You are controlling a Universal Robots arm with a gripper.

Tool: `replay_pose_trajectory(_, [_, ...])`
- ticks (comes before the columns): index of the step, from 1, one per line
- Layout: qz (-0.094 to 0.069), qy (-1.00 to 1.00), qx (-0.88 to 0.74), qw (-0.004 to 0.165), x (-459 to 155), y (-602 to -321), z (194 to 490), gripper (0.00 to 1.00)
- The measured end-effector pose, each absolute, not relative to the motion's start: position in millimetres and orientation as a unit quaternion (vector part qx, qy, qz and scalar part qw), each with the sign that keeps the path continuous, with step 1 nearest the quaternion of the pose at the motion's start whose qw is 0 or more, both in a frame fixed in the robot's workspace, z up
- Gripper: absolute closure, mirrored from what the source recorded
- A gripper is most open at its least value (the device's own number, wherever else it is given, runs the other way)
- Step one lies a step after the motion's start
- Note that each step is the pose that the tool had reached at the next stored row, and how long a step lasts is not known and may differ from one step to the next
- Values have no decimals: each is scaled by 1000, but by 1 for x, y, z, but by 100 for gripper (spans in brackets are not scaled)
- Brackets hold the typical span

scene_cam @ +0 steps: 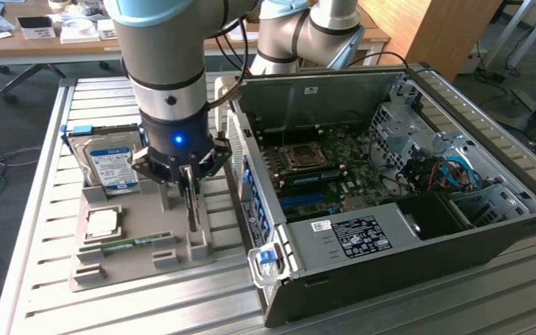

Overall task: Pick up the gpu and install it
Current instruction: 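Pick up the gpu and move the gpu toward the slot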

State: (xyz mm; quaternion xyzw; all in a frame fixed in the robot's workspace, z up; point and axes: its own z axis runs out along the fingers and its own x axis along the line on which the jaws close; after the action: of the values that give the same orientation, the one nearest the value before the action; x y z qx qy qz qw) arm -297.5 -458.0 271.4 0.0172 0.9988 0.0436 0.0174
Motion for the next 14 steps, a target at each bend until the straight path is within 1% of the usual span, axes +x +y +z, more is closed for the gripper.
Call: replay_pose_trajectory(14, [47,999,17,17,-297,-458,310,73])
